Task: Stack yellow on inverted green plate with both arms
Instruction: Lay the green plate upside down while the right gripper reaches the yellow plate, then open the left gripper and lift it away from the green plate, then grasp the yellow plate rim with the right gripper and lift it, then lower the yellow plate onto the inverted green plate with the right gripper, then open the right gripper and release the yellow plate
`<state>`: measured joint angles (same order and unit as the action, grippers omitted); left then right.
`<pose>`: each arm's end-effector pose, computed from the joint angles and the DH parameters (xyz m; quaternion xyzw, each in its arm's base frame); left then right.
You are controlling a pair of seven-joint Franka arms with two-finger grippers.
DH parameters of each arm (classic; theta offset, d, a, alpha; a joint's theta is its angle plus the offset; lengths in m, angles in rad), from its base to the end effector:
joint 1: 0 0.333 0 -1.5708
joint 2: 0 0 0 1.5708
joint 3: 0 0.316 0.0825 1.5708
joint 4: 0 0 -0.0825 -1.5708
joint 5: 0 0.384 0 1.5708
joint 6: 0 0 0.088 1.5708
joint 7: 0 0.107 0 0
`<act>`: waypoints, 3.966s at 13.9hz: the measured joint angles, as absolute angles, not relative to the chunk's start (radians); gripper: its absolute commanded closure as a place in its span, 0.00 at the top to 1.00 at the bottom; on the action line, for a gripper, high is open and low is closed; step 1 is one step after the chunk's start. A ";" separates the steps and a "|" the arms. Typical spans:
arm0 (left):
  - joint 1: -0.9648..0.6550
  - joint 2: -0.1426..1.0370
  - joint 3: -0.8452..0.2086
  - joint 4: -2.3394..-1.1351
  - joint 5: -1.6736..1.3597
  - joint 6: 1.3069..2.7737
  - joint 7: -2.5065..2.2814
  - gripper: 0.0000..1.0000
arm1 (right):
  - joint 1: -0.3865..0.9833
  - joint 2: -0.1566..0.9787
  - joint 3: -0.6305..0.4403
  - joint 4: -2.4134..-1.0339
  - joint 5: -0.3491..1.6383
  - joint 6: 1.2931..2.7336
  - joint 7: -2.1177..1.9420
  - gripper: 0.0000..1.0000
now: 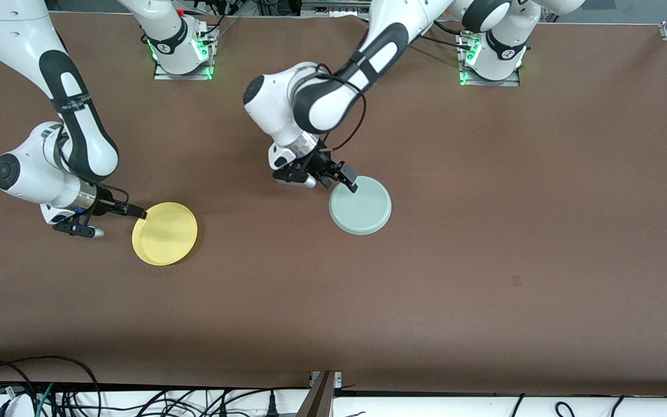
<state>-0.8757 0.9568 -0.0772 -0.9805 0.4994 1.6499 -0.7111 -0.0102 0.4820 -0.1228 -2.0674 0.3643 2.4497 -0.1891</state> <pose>0.4905 -0.5722 0.2690 -0.9548 0.1593 -0.0600 0.2437 0.5747 -0.0769 0.1890 -0.9895 0.1117 0.0304 0.0865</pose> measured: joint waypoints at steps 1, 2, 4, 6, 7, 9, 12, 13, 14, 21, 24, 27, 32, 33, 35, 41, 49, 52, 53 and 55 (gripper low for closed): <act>-0.836 0.946 -0.076 -0.967 0.403 1.681 -0.723 1.00 | -0.010 0.495 -0.123 -2.067 0.406 2.461 -0.230 1.00; -0.786 0.929 -0.075 -0.960 0.290 1.719 -0.725 1.00 | -0.010 0.506 -0.123 -2.067 0.443 2.471 -0.271 1.00; -0.668 0.890 -0.074 -0.957 0.108 1.762 -0.721 1.00 | -0.011 0.517 -0.123 -2.065 0.486 2.484 -0.327 1.00; -0.560 0.857 -0.079 -0.955 0.058 1.769 -0.719 1.00 | -0.011 0.517 -0.123 -2.058 0.489 2.488 -0.342 0.81; -0.512 0.837 -0.079 -0.952 0.055 1.770 -0.713 1.00 | -0.011 0.517 -0.123 -2.053 0.489 2.488 -0.363 0.56; -0.414 0.783 -0.077 -0.948 0.056 1.767 -0.638 1.00 | -0.013 0.518 -0.125 -2.049 0.491 2.488 -0.433 0.22; -0.272 0.693 -0.073 -0.948 0.056 1.657 -0.411 1.00 | -0.022 0.524 -0.128 -2.043 0.491 2.488 -0.496 0.00; -0.241 0.665 -0.071 -0.948 0.056 1.610 -0.353 1.00 | -0.024 0.526 -0.128 -2.039 0.491 2.488 -0.501 0.00; -0.218 0.636 -0.066 -0.948 0.057 1.572 -0.318 1.00 | -0.024 0.529 -0.128 -2.037 0.491 2.488 -0.505 0.00; -0.089 0.440 -0.059 -1.099 0.057 1.427 -0.177 1.00 | -0.019 0.531 -0.115 -1.976 0.496 2.426 -0.526 0.00; -0.060 0.250 -0.059 -1.382 0.054 1.556 -0.160 1.00 | 0.010 0.523 -0.099 -1.844 0.497 2.228 -0.525 0.00; -0.037 0.094 -0.063 -1.578 0.054 1.592 -0.146 1.00 | 0.080 0.506 -0.087 -1.807 0.498 2.186 -0.476 0.00; 0.008 0.014 -0.097 -1.679 0.053 1.616 -0.108 1.00 | 0.253 0.506 -0.080 -1.798 0.499 2.196 -0.184 0.00; 0.008 0.009 -0.099 -1.682 0.053 1.617 -0.108 1.00 | 0.298 0.505 -0.079 -1.795 0.499 2.209 -0.114 0.00; 0.009 0.004 -0.104 -1.683 0.038 1.617 -0.108 1.00 | 0.392 0.506 -0.078 -1.794 0.500 2.247 0.023 0.00; 0.011 0.004 -0.114 -1.659 0.031 1.614 -0.106 1.00 | 0.656 0.571 -0.077 -1.796 0.500 2.468 0.390 0.00; 0.016 0.021 -0.116 -1.623 0.031 1.614 -0.104 1.00 | 0.810 0.637 -0.079 -1.794 0.500 2.608 0.554 0.00; 0.033 0.023 -0.111 -1.617 0.031 1.612 -0.104 1.00 | 0.824 0.637 -0.079 -1.794 0.500 2.619 0.563 0.00; 0.038 0.023 -0.110 -1.613 0.031 1.606 -0.104 1.00 | 0.828 0.638 -0.079 -1.794 0.500 2.624 0.567 0.00; 0.041 0.023 -0.109 -1.607 0.031 1.601 -0.103 1.00 | 0.840 0.644 -0.079 -1.794 0.500 2.633 0.575 0.00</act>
